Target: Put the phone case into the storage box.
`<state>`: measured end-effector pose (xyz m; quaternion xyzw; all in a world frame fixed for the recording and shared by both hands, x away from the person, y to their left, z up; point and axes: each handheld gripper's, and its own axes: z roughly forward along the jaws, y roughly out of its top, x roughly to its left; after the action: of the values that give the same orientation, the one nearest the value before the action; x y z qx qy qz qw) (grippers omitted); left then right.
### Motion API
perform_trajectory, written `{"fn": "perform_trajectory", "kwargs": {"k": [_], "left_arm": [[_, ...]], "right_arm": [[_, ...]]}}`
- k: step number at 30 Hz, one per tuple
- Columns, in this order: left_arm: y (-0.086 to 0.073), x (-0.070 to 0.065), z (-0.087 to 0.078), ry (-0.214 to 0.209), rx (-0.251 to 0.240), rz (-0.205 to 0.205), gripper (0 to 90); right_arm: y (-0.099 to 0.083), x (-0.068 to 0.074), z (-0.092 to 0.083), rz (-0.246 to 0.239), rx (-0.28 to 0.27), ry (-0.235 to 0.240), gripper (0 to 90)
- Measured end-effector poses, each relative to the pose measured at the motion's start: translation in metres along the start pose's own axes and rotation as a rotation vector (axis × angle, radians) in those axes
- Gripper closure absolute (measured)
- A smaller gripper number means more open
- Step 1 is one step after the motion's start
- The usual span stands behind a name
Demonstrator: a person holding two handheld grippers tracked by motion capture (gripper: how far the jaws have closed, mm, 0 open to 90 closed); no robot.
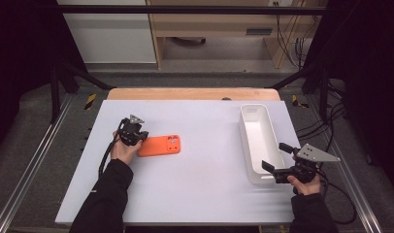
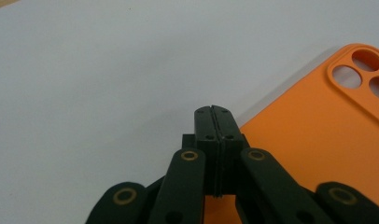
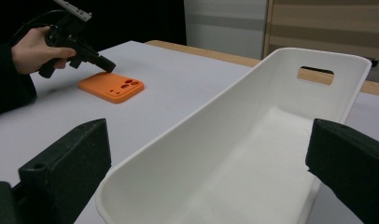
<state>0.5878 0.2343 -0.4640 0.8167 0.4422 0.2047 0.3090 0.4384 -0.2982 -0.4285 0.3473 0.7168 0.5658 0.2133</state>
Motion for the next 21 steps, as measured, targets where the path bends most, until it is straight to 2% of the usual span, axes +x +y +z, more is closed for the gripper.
{"fn": "perform_trajectory", "kwargs": {"k": [9,14,21], "left_arm": [[-0.002,0.000,0.000,0.008,0.004,-0.002,90.0],[-0.006,-0.001,-0.003,-0.005,0.002,-0.015,90.0],[-0.010,-0.006,-0.008,-0.008,0.012,0.000,90.0]], "right_arm": [[0.000,0.000,0.000,-0.003,-0.002,-0.001,0.5],[0.000,0.000,0.000,-0.002,-0.002,-0.001,0.5],[0.000,0.000,-0.001,-0.001,-0.003,0.001,0.5]]}}
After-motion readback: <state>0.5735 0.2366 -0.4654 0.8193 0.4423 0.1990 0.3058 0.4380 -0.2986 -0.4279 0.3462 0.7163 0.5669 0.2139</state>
